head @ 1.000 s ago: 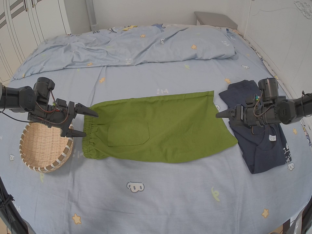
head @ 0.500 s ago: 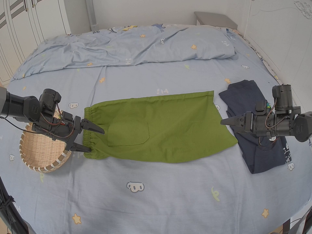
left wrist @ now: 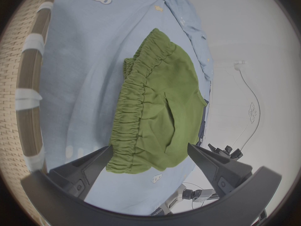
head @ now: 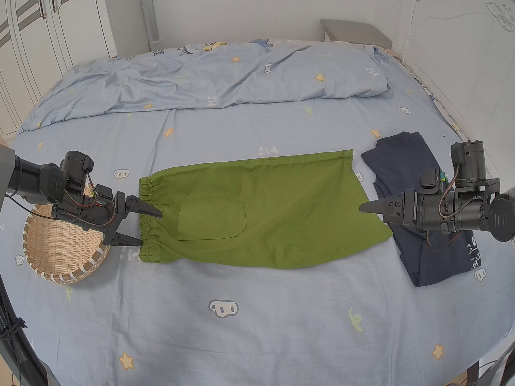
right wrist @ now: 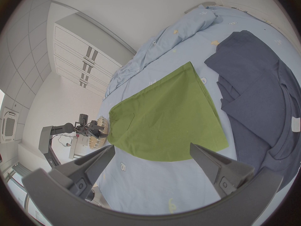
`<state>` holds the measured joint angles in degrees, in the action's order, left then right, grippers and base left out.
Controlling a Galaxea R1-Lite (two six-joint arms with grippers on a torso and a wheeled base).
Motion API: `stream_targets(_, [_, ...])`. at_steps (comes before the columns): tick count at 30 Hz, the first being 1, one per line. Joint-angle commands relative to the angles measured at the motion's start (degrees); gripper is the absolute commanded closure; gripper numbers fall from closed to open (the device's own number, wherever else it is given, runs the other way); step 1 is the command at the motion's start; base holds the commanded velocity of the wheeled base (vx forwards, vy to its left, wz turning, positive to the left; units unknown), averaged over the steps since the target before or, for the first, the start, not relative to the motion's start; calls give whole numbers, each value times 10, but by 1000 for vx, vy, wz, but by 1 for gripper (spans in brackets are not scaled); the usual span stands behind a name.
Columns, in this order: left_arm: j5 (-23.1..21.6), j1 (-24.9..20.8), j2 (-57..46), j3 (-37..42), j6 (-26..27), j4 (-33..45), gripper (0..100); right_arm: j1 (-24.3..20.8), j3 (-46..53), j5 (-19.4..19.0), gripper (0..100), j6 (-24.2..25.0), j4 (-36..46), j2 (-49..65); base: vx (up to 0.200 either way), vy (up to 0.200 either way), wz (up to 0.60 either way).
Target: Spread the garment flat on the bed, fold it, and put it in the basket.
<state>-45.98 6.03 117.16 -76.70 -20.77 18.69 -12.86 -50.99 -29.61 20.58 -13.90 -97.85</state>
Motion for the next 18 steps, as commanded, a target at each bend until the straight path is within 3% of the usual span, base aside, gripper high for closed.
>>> stream_targets(1, [2, 2, 19, 6, 3, -13, 0, -1, 1, 0, 0, 0, 0, -1, 0, 0, 0])
stream_targets(3, [5, 2, 19, 11, 7, -16, 0, -1, 1, 0, 0, 0, 0, -1, 0, 0, 0])
stream_targets(6, [25, 5, 27, 43, 60, -66, 0, -2, 2, 1, 0, -1, 0, -2, 0, 0, 0])
stream_targets(18, [19, -2, 46, 63, 37, -135, 0, -6, 6, 1, 0, 1, -4, -5, 0, 0, 0])
